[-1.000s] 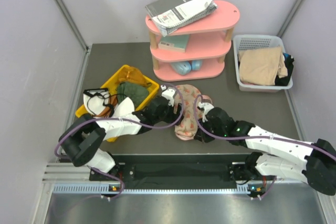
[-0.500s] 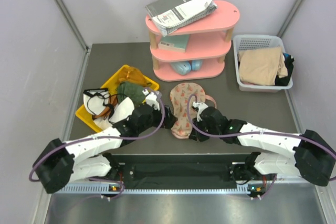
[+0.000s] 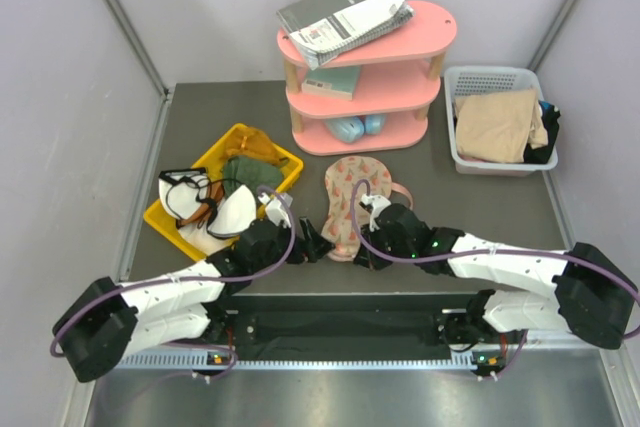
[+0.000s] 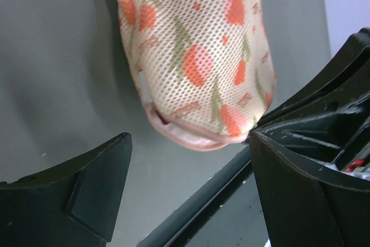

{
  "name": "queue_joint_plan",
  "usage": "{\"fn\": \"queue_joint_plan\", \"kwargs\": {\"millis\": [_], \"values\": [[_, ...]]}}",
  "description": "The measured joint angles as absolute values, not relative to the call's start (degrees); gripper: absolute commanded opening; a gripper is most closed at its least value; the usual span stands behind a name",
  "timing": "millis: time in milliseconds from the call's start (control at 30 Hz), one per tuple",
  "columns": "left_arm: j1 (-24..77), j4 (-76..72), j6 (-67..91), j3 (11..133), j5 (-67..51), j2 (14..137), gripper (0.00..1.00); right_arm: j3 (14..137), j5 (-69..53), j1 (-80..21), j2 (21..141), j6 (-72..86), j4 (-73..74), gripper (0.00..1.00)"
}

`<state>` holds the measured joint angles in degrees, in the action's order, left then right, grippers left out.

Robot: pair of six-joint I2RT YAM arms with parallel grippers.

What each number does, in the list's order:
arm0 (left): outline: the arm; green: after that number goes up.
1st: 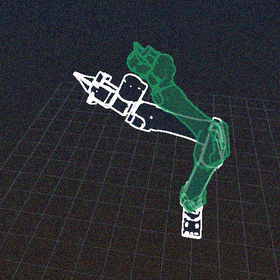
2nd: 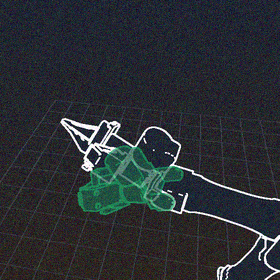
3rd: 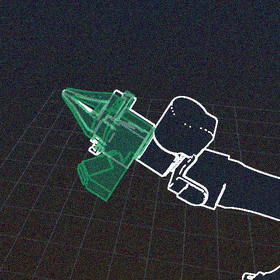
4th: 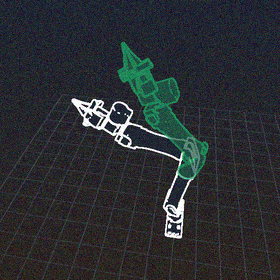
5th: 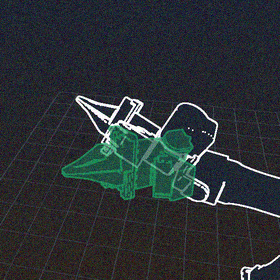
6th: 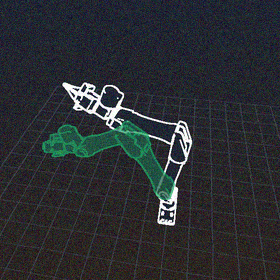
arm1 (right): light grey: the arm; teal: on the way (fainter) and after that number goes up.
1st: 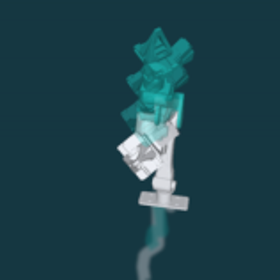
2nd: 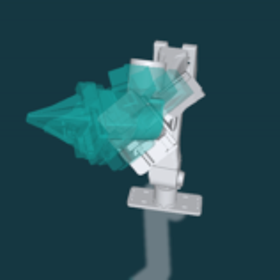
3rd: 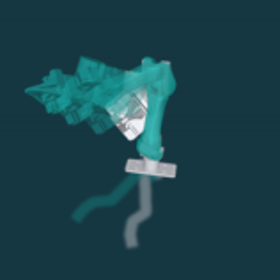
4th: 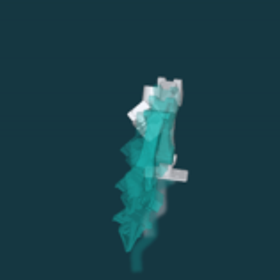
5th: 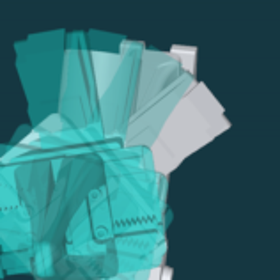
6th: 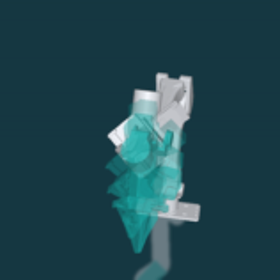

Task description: Unzip the laundry bag and remove the bra

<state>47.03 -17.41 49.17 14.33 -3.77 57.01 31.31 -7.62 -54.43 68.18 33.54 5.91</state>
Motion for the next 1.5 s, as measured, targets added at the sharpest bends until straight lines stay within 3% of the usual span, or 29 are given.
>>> {"fn": "queue_joint_plan", "kwargs": {"millis": [233,833,1000,1033,1100,1267,1333,1500], "values": [[47.3,-23.6,52.1,14.3,-4.6,61.3,0.74,31.3,-7.3,-55.0,68.2,33.7,5.5,0.0],[48.5,-24.9,55.0,14.2,-2.1,66.3,0.74,31.3,-6.9,-55.1,68.2,34.1,5.5,0.0],[48.7,-26.2,56.1,14.2,-2.0,68.3,0.61,31.3,-6.9,-55.1,68.2,34.2,5.5,0.0],[48.8,-26.6,56.2,14.2,-1.9,68.5,0.52,31.3,-6.9,-55.1,68.2,34.2,5.5,0.0],[48.8,-27.3,56.6,14.2,-1.8,68.9,0.46,31.3,-6.9,-55.1,68.2,34.2,5.5,0.0],[48.8,-29.1,57.3,14.2,-1.4,70.1,0.11,31.3,-6.8,-55.1,68.2,34.3,5.5,0.0],[48.8,-29.5,57.3,14.2,-1.0,70.1,0.03,31.3,-6.8,-55.1,68.2,34.3,5.5,0.0],[48.9,-29.6,57.1,14.3,0.5,70.0,0.0,31.3,-6.3,-55.1,68.1,34.6,5.5,0.0]]}}
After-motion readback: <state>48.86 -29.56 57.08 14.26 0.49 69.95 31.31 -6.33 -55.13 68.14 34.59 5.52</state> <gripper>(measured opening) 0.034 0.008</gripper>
